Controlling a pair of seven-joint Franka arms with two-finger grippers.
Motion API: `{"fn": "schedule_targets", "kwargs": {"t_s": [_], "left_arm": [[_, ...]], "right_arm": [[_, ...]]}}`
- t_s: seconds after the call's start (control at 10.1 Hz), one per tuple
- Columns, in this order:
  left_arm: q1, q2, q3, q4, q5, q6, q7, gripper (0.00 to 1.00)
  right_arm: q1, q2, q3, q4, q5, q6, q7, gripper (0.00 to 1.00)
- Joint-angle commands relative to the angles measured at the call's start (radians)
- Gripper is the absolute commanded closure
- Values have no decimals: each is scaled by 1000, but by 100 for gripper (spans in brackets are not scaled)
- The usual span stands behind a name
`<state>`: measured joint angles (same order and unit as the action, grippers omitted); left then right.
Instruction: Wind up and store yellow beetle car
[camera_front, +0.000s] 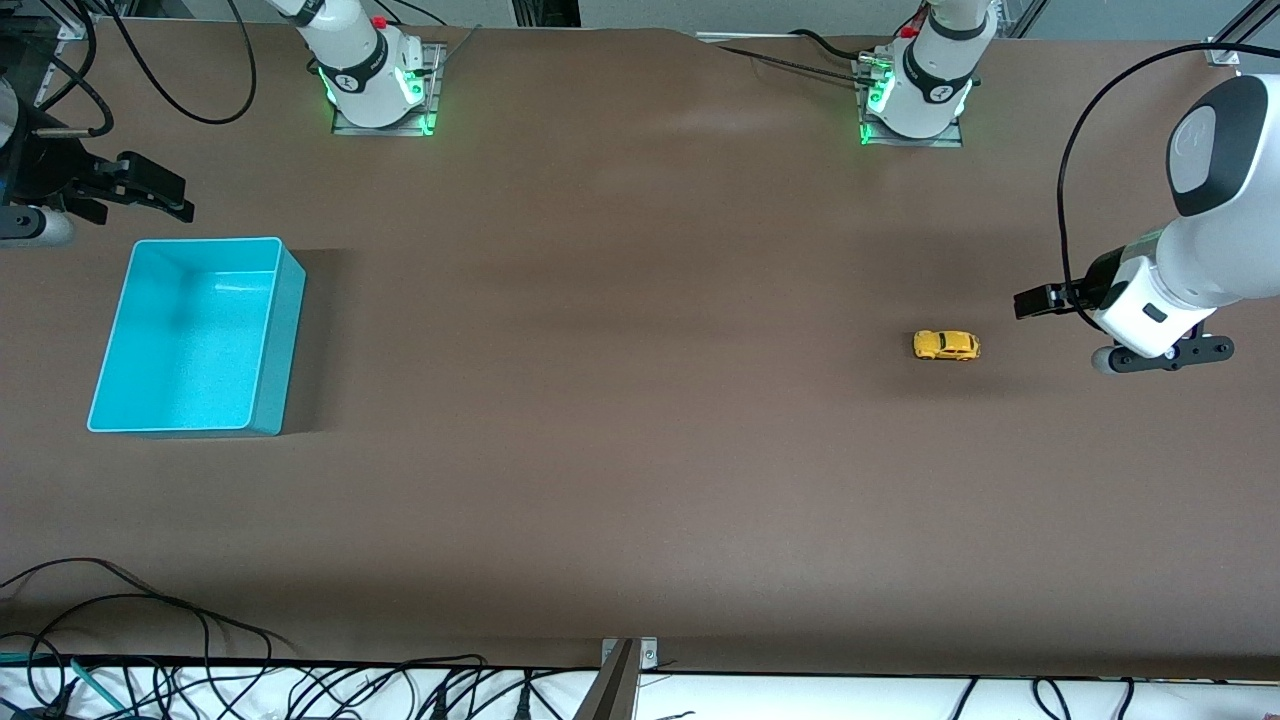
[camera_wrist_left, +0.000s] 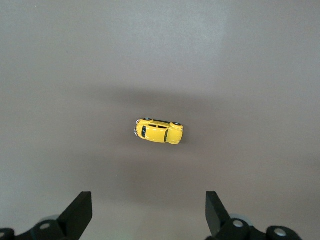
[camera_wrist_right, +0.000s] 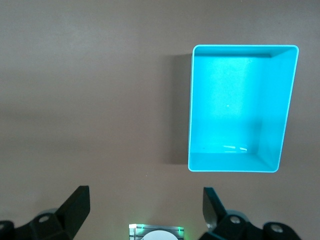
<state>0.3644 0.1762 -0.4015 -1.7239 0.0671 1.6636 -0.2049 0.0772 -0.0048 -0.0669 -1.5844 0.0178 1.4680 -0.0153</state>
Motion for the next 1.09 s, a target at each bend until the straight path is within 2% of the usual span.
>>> {"fn": "schedule_targets", "kwargs": {"t_s": [0.0, 0.99], "left_arm": [[-2, 6, 1, 20, -16, -24, -42, 0], [5, 31, 1, 12, -66, -21, -220, 0]], "right_arm": [[3, -3, -4, 12, 2, -8, -15, 0], [3, 3, -4, 12, 5, 8, -17, 0]]}}
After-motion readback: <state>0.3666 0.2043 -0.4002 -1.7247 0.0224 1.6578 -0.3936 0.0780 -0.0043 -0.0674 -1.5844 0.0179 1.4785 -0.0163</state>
